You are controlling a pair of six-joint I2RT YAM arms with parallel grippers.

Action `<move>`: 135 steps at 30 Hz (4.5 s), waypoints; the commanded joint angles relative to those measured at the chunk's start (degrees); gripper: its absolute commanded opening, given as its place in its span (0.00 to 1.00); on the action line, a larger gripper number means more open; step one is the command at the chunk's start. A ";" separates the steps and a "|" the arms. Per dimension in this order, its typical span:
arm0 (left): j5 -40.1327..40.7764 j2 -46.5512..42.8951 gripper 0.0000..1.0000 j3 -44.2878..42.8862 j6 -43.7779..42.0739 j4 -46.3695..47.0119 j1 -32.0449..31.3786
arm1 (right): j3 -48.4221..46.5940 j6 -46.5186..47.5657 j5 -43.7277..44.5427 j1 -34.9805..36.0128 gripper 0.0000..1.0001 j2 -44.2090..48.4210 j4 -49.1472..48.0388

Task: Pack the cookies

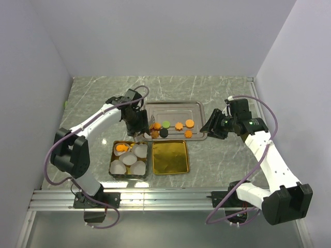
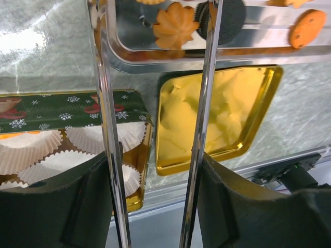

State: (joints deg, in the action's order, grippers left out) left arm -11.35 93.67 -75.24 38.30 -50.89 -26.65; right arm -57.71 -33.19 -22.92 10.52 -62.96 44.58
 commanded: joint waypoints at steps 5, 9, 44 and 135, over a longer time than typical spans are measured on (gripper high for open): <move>-1.39 1.34 0.60 1.41 -0.95 3.16 0.20 | -1.09 0.49 0.42 0.02 0.54 -0.59 -0.63; -2.09 2.04 0.60 1.41 -0.77 3.87 0.20 | -1.61 0.84 0.59 0.11 0.54 -1.20 -0.37; 0.89 -4.09 0.44 -11.24 -0.25 -6.32 0.20 | -4.51 2.25 0.07 0.11 0.54 -2.52 1.04; 4.85 5.47 0.57 -9.57 0.28 -9.93 -4.90 | 2.08 -0.74 1.74 -0.15 0.54 0.91 -1.86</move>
State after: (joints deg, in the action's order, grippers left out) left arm -6.70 99.22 -82.56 39.62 -60.53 -31.88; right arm -53.89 -33.61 -21.45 10.50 -61.23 44.34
